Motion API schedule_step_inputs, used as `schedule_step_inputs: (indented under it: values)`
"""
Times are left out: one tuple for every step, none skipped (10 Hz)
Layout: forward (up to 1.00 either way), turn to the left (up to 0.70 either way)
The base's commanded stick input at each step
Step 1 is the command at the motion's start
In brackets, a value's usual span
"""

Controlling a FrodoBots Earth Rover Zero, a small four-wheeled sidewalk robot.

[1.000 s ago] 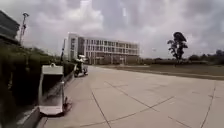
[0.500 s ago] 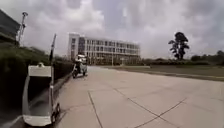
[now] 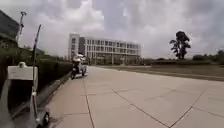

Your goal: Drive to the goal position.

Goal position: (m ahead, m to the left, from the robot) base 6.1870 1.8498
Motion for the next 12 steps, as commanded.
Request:
schedule_step_inputs:
  values:
    - [0.5,-0.02]
    - [0.5,-0.02]
    - [0.5,-0.02]
    - [0.5,-0.02]
    - [0.5,-0.02]
    - [0.5,-0.02]
    - [0.5,-0.02]
    - [0.5,-0.02]
    - [0.5,-0.02]
    - [0.5,-0.02]
    - [0.5,-0.02]
    - [0.5,-0.02]
